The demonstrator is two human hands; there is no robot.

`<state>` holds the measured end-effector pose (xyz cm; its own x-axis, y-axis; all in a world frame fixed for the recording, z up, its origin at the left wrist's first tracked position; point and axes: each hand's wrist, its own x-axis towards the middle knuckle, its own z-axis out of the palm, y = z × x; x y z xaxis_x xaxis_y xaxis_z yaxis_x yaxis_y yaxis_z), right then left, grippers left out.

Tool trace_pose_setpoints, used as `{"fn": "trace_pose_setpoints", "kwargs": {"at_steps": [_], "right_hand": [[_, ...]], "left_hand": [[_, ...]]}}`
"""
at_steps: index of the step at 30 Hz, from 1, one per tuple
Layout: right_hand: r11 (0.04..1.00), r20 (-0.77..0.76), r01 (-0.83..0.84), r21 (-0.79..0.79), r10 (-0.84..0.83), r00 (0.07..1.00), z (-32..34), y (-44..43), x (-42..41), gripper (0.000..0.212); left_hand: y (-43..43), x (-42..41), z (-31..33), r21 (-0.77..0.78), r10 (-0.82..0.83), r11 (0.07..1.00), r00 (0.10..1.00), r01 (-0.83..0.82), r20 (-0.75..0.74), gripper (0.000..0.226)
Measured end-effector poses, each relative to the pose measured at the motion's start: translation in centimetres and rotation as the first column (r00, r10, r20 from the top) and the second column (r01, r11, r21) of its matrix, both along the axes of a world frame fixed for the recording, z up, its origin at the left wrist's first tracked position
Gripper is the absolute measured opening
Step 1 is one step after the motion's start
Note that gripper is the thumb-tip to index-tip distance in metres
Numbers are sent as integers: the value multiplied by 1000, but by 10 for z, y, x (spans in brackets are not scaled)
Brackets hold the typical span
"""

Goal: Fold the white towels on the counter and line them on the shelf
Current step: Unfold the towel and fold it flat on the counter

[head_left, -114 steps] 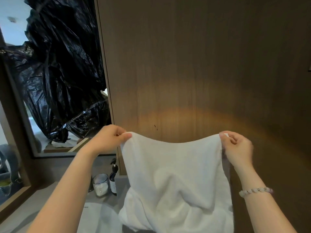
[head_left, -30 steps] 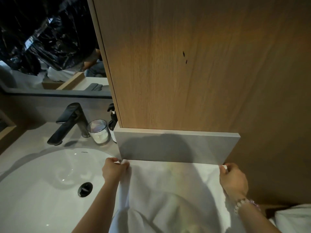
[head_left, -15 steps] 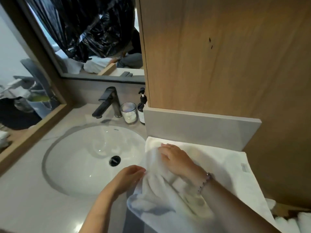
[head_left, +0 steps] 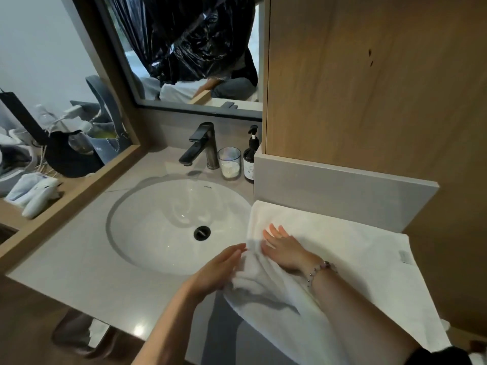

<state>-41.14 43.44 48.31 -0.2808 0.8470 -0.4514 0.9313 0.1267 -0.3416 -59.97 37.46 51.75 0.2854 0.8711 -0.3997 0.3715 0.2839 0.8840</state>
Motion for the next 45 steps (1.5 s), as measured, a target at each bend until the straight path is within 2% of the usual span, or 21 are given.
{"fn": "trace_pose_setpoints", "kwargs": {"at_steps": [8,11,13,17,20,23,25,27,31,34,36,38,40,43,45], "right_hand": [[1000,-2,-3,21,3,1000,-4,0,1,52],[999,6,-14,30,14,1000,-6,1,2,54],[1000,2,-12,27,12,1000,-7,0,2,55],[999,21,-20,43,19,1000,-7,-1,2,57],[999,11,-16,50,16,1000,-8,0,3,57],[998,-1,-5,67,5,1000,-9,-2,4,56],[998,-6,-3,64,4,1000,-8,-4,4,56],[998,9,-9,60,8,1000,-6,-6,3,56],[998,34,7,59,-9,999,-1,-9,-2,57],[996,-17,54,68,-53,998,4,-19,-16,58],[993,-66,46,105,-39,997,6,-30,-30,57],[998,-91,19,63,-13,996,6,-41,-40,58],[999,-54,-32,21,33,998,4,-47,-42,60],[999,-41,-51,2,51,998,5,-47,-37,61],[998,-51,-54,-11,53,997,5,-45,-36,61]], "left_hand": [[-17,-10,4,-58,12,998,1000,-11,16,26],[-39,-27,5,-102,-24,994,998,30,57,41],[-54,-33,9,-116,-75,990,996,81,54,41],[-74,-38,17,-59,-187,981,979,183,-85,11],[-83,-40,27,-18,-214,977,957,215,-196,13],[-93,-45,32,-16,-233,972,943,236,-238,13],[-101,-49,33,5,-209,976,939,219,-273,2],[-109,-51,33,32,-163,983,938,182,-305,5],[-122,-50,32,137,-8,990,967,44,-255,3],[-131,-49,26,197,76,979,984,-44,-159,10],[-136,-48,21,190,116,978,980,-84,-163,11],[-136,-45,14,156,146,981,962,-111,-230,8],[-137,-40,11,167,184,977,927,-135,-326,5],[-141,-32,14,407,272,913,790,-31,-550,6],[-149,-28,14,504,355,863,755,-38,-551,7]]}}
